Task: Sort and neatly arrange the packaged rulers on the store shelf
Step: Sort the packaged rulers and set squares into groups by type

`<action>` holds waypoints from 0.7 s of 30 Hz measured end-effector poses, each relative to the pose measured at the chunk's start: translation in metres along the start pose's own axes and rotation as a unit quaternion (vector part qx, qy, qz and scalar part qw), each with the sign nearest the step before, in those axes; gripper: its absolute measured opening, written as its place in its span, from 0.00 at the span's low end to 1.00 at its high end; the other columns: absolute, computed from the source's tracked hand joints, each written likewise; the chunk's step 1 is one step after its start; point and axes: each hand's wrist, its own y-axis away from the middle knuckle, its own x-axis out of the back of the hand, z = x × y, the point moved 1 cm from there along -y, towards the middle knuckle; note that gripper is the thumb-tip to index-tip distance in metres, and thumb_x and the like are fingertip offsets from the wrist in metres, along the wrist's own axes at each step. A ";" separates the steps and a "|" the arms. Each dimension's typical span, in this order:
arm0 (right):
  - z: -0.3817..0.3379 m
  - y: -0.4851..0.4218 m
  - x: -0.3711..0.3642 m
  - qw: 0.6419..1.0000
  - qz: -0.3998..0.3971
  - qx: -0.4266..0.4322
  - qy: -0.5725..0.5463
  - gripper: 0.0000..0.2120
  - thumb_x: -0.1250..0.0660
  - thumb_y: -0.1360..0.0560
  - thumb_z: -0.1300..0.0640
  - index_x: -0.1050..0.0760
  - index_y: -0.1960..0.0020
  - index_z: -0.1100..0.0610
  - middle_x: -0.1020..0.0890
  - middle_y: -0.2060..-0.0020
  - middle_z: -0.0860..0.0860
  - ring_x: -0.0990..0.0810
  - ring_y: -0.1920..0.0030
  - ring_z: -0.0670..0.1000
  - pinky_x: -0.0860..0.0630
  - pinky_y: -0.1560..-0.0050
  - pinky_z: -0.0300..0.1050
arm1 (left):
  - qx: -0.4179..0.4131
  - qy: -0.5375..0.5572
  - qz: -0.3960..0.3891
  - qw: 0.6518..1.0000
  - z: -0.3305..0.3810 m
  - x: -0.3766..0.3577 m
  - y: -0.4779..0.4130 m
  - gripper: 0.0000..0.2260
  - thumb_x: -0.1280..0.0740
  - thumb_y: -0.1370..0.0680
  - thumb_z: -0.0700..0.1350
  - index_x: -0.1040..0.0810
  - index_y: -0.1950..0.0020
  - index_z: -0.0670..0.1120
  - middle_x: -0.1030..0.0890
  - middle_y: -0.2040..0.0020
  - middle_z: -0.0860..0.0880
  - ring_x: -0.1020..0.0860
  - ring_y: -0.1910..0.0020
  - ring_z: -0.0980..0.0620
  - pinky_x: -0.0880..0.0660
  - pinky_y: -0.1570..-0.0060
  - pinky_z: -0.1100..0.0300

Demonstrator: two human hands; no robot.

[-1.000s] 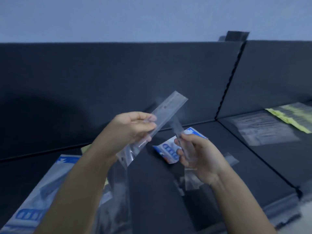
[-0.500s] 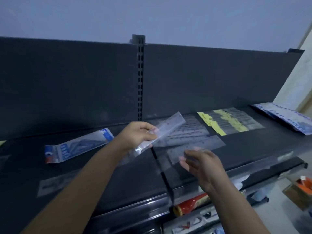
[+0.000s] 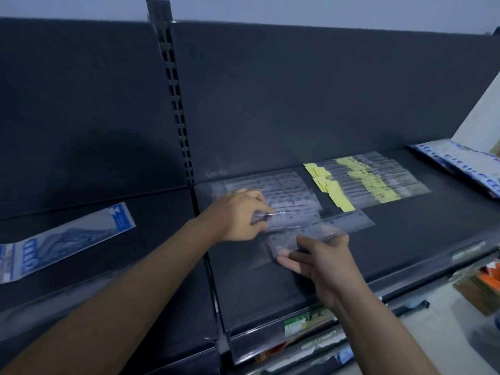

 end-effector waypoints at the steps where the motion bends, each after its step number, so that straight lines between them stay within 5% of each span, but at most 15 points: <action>1: -0.001 -0.003 -0.003 1.000 -0.003 -0.007 -0.020 0.18 0.38 0.23 0.70 0.42 0.44 0.52 0.28 0.51 0.64 0.15 0.65 0.57 0.19 0.67 0.46 | -0.005 -0.011 0.008 1.000 0.001 -0.002 -0.003 0.15 0.36 0.21 0.54 0.24 0.35 0.58 0.27 0.38 0.58 0.31 0.39 0.55 0.35 0.39 0.58; 5: -0.002 -0.017 -0.010 0.996 0.016 -0.033 -0.076 0.15 0.40 0.22 0.70 0.40 0.53 0.52 0.27 0.46 0.68 0.15 0.64 0.59 0.19 0.68 0.45 | 0.009 0.017 0.023 1.000 0.002 -0.003 -0.014 0.14 0.37 0.20 0.51 0.23 0.35 0.56 0.26 0.39 0.56 0.31 0.40 0.55 0.36 0.36 0.58; 9: -0.005 -0.028 -0.008 0.995 0.003 -0.046 -0.089 0.11 0.40 0.21 0.68 0.39 0.50 0.54 0.26 0.44 0.67 0.16 0.58 0.63 0.19 0.67 0.48 | 0.053 0.216 0.083 0.972 0.007 0.013 -0.019 0.12 0.38 0.19 0.50 0.20 0.39 0.52 0.23 0.44 0.61 0.27 0.42 0.62 0.33 0.41 0.68; 12: -0.007 -0.035 -0.007 0.992 -0.028 -0.049 -0.115 0.09 0.38 0.21 0.65 0.36 0.45 0.56 0.22 0.50 0.64 0.15 0.58 0.62 0.18 0.65 0.49 | 0.069 0.278 -0.003 0.958 0.019 0.022 -0.025 0.10 0.33 0.23 0.54 0.18 0.44 0.54 0.19 0.51 0.63 0.22 0.51 0.69 0.27 0.52 0.73; 15: -0.010 -0.039 0.001 0.991 -0.050 -0.046 -0.115 0.07 0.39 0.20 0.60 0.33 0.43 0.58 0.21 0.50 0.63 0.15 0.56 0.60 0.18 0.62 0.48 | 0.082 0.289 -0.044 0.953 0.023 0.026 -0.026 0.08 0.29 0.25 0.49 0.18 0.47 0.52 0.18 0.55 0.54 0.21 0.56 0.61 0.25 0.53 0.65; 18: -0.022 -0.045 0.023 0.995 -0.016 0.000 -0.100 0.03 0.38 0.21 0.59 0.33 0.51 0.57 0.22 0.55 0.59 0.15 0.57 0.59 0.17 0.60 0.48 | 0.100 0.352 -0.012 0.931 0.019 0.032 -0.018 0.05 0.29 0.24 0.41 0.17 0.51 0.48 0.18 0.53 0.39 0.23 0.57 0.52 0.25 0.52 0.53; 21: -0.045 -0.059 0.049 0.992 0.042 0.120 -0.021 0.10 0.35 0.23 0.62 0.31 0.50 0.49 0.19 0.56 0.50 0.18 0.55 0.49 0.21 0.52 0.42 | 0.143 0.305 -0.008 0.942 0.010 0.034 -0.005 0.05 0.28 0.24 0.43 0.16 0.52 0.53 0.17 0.58 0.49 0.24 0.64 0.56 0.26 0.61 0.61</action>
